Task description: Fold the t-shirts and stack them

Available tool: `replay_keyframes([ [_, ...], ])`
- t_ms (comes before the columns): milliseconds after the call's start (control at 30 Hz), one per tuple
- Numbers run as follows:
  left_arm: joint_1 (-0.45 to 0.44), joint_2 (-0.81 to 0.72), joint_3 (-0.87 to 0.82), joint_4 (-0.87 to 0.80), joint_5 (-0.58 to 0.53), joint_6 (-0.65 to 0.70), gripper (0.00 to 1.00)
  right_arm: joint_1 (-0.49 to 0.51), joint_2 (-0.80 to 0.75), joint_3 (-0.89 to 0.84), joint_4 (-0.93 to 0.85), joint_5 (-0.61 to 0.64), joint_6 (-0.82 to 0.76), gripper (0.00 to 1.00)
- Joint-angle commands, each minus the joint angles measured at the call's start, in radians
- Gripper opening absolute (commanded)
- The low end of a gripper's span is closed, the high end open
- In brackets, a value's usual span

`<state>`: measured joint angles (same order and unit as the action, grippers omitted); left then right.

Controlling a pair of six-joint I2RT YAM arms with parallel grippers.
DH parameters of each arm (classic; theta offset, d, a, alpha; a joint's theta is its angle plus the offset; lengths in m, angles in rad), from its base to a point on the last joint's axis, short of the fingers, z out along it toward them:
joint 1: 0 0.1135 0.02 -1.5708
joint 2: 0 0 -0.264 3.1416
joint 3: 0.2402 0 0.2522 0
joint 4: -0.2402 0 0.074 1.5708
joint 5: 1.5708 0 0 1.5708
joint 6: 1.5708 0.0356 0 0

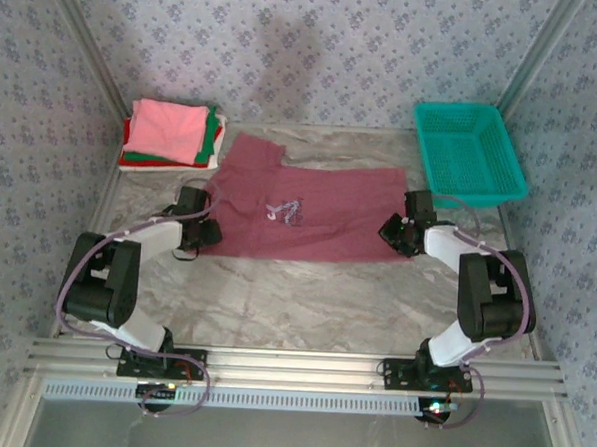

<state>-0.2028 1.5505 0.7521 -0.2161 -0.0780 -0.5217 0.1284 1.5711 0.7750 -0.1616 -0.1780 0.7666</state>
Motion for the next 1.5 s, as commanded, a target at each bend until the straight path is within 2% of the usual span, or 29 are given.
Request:
replay_keyframes([
  [0, 0.008, -0.036, -0.017, -0.004, 0.007, -0.016, 0.55, -0.009, -0.007, -0.05, 0.018, 0.021, 0.01, 0.04],
  [167, 0.008, -0.145, -0.109, -0.046, 0.026, -0.062, 0.55, -0.026, -0.095, -0.188, 0.043, 0.016, 0.057, 0.01],
  [367, 0.006, -0.364, -0.23, -0.183, 0.067, -0.133, 0.55, -0.047, -0.361, -0.345, -0.077, 0.047, 0.104, 0.0],
  [500, 0.002, -0.55, -0.259, -0.259, 0.078, -0.149, 0.55, -0.074, -0.5, -0.357, -0.197, 0.053, 0.077, 0.01],
  [600, 0.002, -0.608, -0.212, -0.244, 0.08, -0.11, 0.54, -0.085, -0.507, -0.282, -0.209, 0.045, 0.0, 0.05],
  [667, 0.0, -0.572, -0.144, -0.209, 0.105, -0.057, 0.54, -0.071, -0.472, -0.219, -0.184, -0.002, -0.047, 0.09],
  [767, -0.001, -0.429, -0.023, -0.159, 0.17, 0.035, 0.58, -0.031, -0.377, -0.105, -0.18, -0.043, -0.1, 0.11],
  [900, -0.016, -0.213, 0.132, -0.129, 0.196, 0.1, 0.66, -0.03, -0.282, 0.01, -0.215, 0.024, -0.102, 0.22],
  [1033, -0.033, -0.028, 0.233, -0.091, 0.199, 0.141, 0.7, -0.042, -0.153, 0.149, -0.295, 0.081, -0.13, 0.24],
  [1167, -0.04, 0.14, 0.326, -0.099, 0.218, 0.174, 0.75, -0.028, -0.063, 0.212, -0.289, 0.031, -0.13, 0.24],
  [1267, -0.053, 0.214, 0.362, -0.078, 0.218, 0.204, 0.81, 0.001, -0.005, 0.232, -0.294, 0.046, -0.129, 0.27],
  [1467, -0.067, 0.323, 0.447, -0.081, 0.222, 0.218, 0.81, -0.001, 0.092, 0.236, -0.301, 0.046, -0.159, 0.32],
])
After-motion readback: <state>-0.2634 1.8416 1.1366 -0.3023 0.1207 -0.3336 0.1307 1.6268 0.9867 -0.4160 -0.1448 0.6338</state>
